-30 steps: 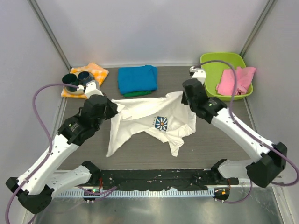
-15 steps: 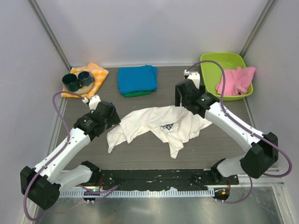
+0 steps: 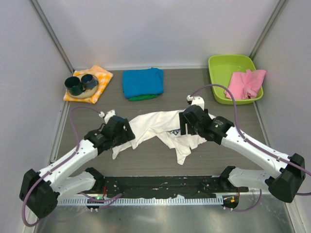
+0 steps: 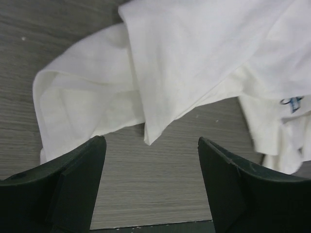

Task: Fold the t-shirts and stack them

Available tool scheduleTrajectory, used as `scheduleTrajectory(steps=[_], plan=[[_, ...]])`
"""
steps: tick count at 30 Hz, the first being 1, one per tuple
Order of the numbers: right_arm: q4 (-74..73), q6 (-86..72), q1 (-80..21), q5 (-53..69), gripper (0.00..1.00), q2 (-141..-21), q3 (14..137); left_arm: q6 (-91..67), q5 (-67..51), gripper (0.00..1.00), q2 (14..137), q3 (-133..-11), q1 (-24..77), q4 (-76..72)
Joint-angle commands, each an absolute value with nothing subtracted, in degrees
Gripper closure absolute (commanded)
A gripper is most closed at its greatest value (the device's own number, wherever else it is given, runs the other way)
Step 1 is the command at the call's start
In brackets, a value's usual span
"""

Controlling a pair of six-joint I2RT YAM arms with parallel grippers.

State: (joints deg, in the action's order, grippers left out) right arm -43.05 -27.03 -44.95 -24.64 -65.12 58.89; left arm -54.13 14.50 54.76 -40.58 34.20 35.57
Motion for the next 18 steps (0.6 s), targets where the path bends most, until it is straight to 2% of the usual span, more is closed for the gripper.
scheduleTrajectory(steps=[1,3,18], plan=[[-41.8,-30.7,-45.4,-22.9,0.19,-64.4,54.9,-59.0,12.2,0.24,60.3,-36.7,38.8,28.4],[-41.5,-30.8,-45.5,-22.9,0.20,-64.4,54.2,-60.0,12.9,0.27,62.1,-35.9,40.6,27.2],[-40.3,-31.6,-45.8,-22.7,0.22,-63.3,51.2,-60.7,17.9,0.34,70.6,-36.7,42.5,23.6]])
